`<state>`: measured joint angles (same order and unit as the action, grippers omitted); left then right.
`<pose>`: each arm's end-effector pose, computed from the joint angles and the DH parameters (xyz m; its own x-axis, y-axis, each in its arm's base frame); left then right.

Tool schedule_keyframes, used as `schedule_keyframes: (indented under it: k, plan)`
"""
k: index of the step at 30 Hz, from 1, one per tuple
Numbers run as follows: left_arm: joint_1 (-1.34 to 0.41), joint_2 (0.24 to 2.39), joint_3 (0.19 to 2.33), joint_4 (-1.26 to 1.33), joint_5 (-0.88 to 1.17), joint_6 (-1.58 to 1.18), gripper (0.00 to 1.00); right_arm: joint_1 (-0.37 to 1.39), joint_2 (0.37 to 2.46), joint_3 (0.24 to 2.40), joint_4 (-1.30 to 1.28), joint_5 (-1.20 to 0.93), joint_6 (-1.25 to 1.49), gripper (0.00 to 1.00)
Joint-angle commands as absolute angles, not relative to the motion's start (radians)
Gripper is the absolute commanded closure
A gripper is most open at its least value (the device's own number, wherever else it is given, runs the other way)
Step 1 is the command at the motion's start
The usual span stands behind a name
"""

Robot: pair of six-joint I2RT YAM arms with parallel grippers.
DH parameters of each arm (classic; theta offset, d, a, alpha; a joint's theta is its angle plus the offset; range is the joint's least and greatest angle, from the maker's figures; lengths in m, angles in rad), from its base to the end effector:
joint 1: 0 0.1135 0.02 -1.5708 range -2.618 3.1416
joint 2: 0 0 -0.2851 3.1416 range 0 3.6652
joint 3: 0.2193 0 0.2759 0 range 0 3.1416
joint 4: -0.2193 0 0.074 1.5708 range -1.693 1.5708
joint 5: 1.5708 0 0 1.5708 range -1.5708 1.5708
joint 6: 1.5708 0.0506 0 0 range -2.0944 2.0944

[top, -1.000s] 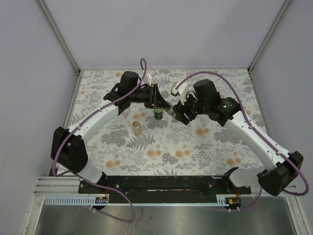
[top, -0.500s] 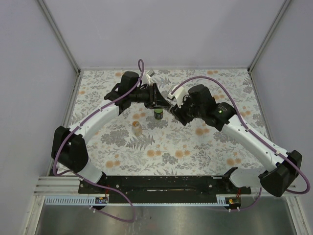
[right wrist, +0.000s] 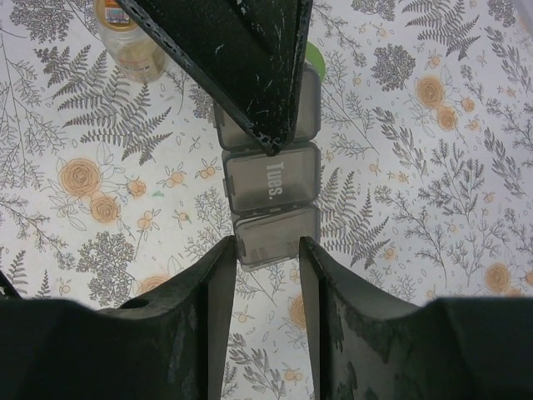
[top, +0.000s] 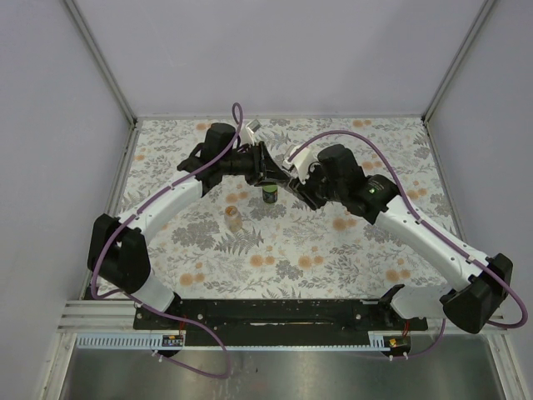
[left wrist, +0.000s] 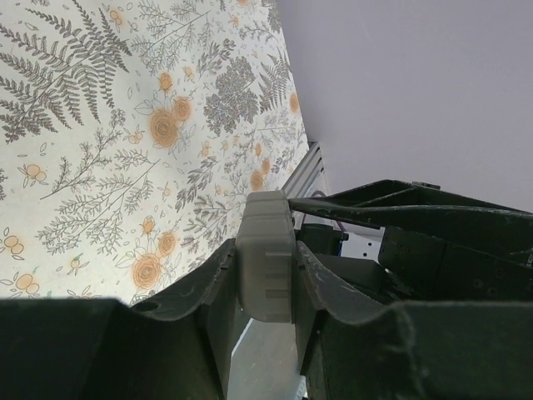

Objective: Sort the pills into containers
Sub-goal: Open the pill container.

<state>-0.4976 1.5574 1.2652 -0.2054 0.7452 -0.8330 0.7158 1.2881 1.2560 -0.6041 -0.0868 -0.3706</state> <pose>0.3255 -0.2159 0.3254 -0.9292 -0.1142 -0.3516 0.2778 0.4117 -0.8679 0.2323 0.2078 0.3647 -0.1621 -0.6191 -0.7684 -0.8208 0.5168 -0.2433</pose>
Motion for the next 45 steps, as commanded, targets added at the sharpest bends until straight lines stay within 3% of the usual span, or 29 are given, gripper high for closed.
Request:
schedule_keyframes:
  k: [1, 12, 37, 45]
  plan:
    - [-0.497, 1.534, 1.259, -0.141, 0.772, -0.858, 1.0, 0.726, 1.289, 1.255, -0.563, -0.048, -0.388, 0.58]
    - [-0.497, 1.535, 1.279, -0.195, 0.801, -0.727, 1.0, 0.724, 1.278, 1.295, -0.623, -0.067, -0.417, 0.63]
    - [-0.497, 1.532, 1.287, -0.201, 0.831, -0.658, 1.0, 0.704, 1.25, 1.319, -0.64, 0.025, -0.431, 0.61]
    - [-0.497, 1.517, 1.256, -0.161, 0.841, -0.657, 1.0, 0.66, 1.246, 1.328, -0.643, -0.06, -0.391, 0.59]
